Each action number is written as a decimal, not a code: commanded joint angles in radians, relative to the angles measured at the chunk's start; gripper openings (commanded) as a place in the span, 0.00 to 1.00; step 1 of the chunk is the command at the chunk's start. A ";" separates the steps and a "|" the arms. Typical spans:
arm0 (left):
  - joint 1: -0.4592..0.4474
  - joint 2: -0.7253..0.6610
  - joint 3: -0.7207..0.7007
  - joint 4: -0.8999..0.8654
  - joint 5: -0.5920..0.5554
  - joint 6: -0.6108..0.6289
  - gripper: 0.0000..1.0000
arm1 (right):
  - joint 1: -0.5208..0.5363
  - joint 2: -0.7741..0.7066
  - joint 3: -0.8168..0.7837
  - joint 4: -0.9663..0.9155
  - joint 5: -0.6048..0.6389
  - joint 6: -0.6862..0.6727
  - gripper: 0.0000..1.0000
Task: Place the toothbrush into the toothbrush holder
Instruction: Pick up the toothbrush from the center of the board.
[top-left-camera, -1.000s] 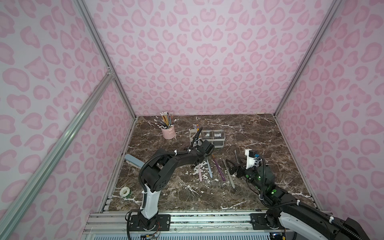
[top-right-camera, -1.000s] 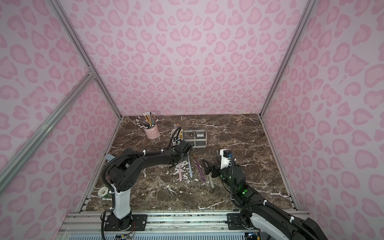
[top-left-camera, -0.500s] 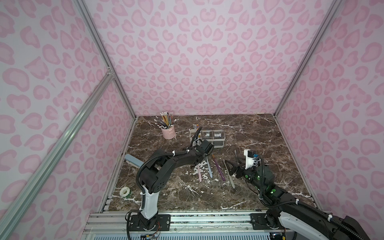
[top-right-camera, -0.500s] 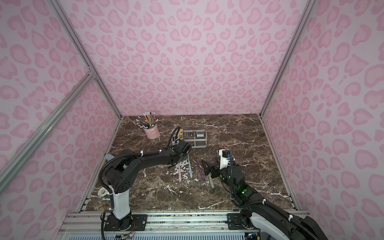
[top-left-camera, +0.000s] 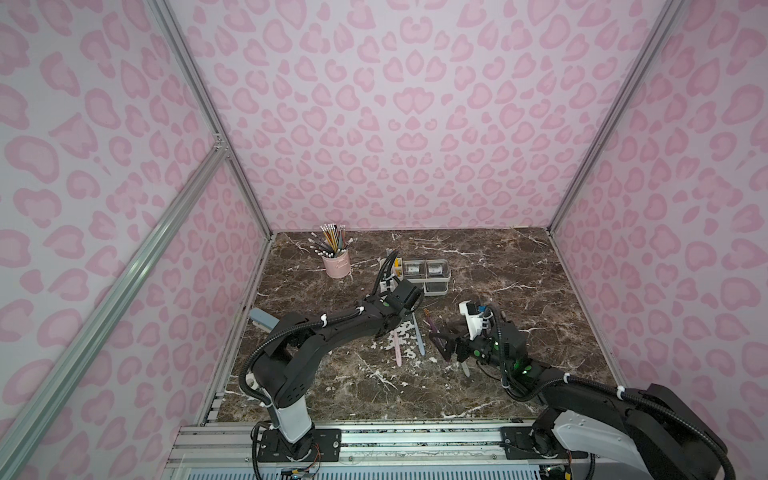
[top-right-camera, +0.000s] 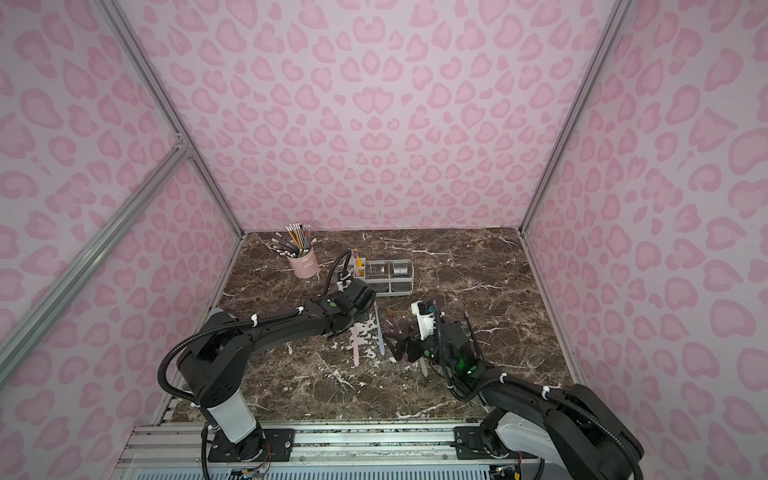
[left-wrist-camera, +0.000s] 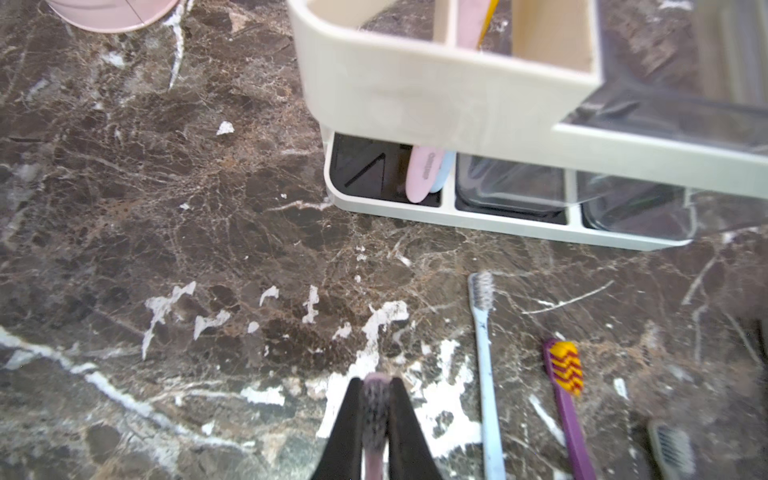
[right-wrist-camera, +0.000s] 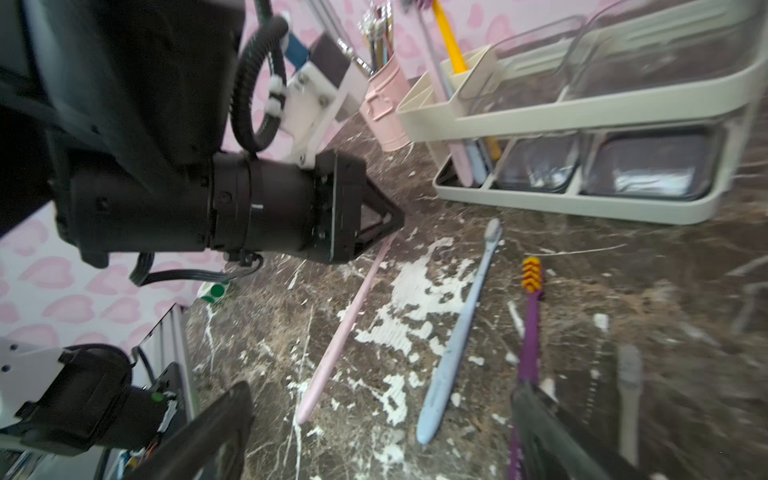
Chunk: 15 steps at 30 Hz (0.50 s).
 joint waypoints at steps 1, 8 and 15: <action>-0.005 -0.039 -0.002 -0.005 -0.010 -0.028 0.03 | 0.050 0.077 0.041 0.109 -0.099 0.028 0.99; -0.009 -0.107 0.008 -0.012 -0.009 -0.040 0.02 | 0.103 0.207 0.076 0.221 -0.161 0.120 0.94; -0.017 -0.147 0.003 -0.006 0.005 -0.046 0.03 | 0.127 0.310 0.136 0.244 -0.201 0.166 0.81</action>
